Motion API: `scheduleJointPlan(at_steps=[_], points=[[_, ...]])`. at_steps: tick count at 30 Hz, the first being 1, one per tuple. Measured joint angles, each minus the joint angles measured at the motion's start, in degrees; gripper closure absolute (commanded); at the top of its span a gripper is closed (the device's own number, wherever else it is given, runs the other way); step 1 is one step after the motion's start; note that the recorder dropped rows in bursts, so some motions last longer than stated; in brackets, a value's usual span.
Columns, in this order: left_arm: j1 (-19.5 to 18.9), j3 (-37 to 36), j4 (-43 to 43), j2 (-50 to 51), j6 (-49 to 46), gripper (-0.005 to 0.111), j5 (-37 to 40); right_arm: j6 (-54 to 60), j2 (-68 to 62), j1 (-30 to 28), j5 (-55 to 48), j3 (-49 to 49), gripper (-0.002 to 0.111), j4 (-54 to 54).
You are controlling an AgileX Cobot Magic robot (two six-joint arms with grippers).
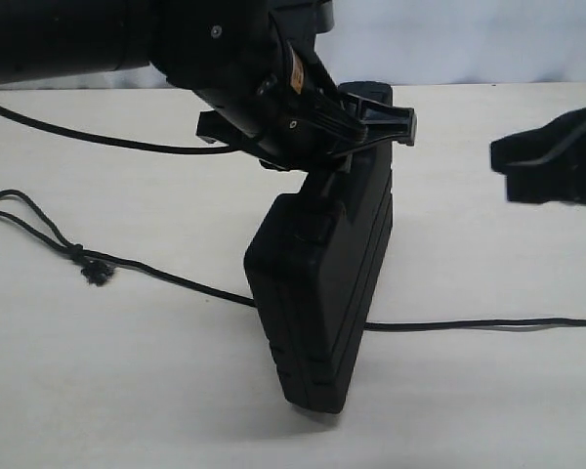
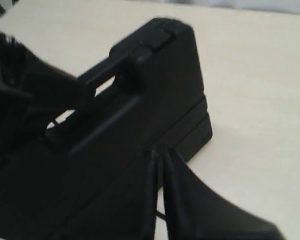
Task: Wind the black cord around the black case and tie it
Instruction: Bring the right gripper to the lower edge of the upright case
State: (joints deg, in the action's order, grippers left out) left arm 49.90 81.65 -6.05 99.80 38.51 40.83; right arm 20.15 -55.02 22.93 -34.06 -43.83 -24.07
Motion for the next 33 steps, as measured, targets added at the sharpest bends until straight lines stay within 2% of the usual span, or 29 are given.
scheduleJointPlan(at_steps=[8, 13, 17, 23, 28, 33], points=[[0.0, 0.0, -0.2, 0.0, 0.1, 0.107, 0.1, -48.2, 2.6, 24.2, 2.7, 4.6, 0.104, 45.2], [0.0, 0.0, -0.3, 0.0, 0.8, 0.107, 0.2, -78.4, 3.2, 38.7, -0.7, 12.0, 0.104, 70.7], [0.0, 0.0, -0.5, 0.0, 2.1, 0.107, 0.2, -98.2, -0.2, 50.2, -7.5, 15.1, 0.104, 84.9], [-1.0, 0.0, -0.1, 0.0, 4.5, 0.107, 0.2, -115.2, -7.1, 65.3, -21.0, 15.4, 0.104, 94.9], [-1.3, 0.0, 0.1, 0.0, 5.9, 0.107, -0.5, -124.1, -11.7, 73.7, -28.7, 15.4, 0.104, 98.6], [-1.3, 0.0, 0.3, 0.0, 5.9, 0.107, -0.7, -127.7, -15.1, 79.5, -33.2, 15.4, 0.101, 99.5]])
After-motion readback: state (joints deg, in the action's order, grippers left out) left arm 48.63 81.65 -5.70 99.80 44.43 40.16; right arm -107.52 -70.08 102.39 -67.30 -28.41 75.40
